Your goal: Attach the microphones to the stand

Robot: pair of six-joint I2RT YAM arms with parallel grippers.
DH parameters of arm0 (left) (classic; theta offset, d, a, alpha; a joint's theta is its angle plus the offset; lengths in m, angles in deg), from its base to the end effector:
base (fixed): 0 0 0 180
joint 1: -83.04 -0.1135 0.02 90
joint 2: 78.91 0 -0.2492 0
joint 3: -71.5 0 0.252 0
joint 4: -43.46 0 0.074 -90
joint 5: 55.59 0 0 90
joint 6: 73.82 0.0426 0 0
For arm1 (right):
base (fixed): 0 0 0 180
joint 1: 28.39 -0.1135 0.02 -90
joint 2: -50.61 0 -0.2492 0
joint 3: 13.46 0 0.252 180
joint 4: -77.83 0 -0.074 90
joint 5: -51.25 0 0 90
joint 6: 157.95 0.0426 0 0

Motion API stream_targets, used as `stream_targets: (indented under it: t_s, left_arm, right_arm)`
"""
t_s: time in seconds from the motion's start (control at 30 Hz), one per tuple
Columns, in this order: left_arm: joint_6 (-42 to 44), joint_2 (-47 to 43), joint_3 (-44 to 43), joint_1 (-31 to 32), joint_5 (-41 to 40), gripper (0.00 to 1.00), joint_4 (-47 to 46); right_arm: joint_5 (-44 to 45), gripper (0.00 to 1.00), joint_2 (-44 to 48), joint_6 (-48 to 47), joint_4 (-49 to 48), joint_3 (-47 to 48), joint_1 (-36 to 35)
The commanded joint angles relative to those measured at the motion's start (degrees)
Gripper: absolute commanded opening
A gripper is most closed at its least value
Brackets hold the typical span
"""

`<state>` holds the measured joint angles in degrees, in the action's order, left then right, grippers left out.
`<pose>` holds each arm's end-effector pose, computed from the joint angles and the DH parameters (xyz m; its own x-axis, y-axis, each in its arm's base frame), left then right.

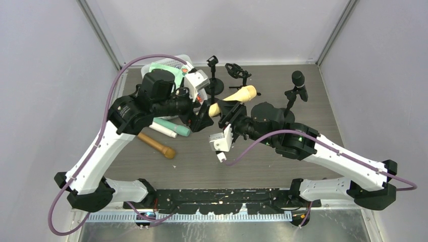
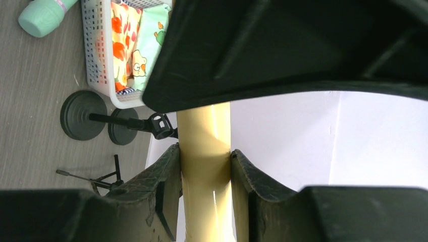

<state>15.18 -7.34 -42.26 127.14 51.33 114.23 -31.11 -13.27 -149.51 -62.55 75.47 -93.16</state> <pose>0.1556 -0.1681 0.4643 -0.3583 0.3240 -0.8756 0.8432 0.5149 -0.1545 0.1121 0.2247 0.4147 0.8169 -0.5664 -0.1090 -0.2296 -0.1460 -0.9623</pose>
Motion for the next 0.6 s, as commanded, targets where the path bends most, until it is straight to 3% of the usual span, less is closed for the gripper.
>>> stream_targets:
  t_s: [0.0, 0.2, 0.37, 0.47, 0.57]
  left_arm:
    - [0.7, -0.1, 1.4, -0.2, 1.7, 0.81, 0.1]
    - [0.8, 0.9, 1.8, -0.3, 1.9, 0.65, -0.7]
    - [0.7, 1.5, 1.6, -0.3, 2.0, 0.26, -1.4]
    - [0.7, 1.6, 1.7, -0.2, 1.9, 0.02, -2.0]
    - [0.1, 1.1, 2.7, -0.3, 0.6, 0.00, -3.7]
  right_arm:
    - [0.8, 0.01, 1.3, -1.3, -1.8, 3.1, -0.2]
    - [-0.2, 0.05, 1.2, -1.3, -1.5, 3.0, -0.2]
    - [-0.3, 0.12, 1.4, -1.2, -2.0, 2.3, -0.2]
    - [0.0, 0.29, 1.9, -0.3, -2.6, 1.8, -0.2]
    - [0.2, 0.52, 3.0, 2.0, -4.3, 1.3, -0.2]
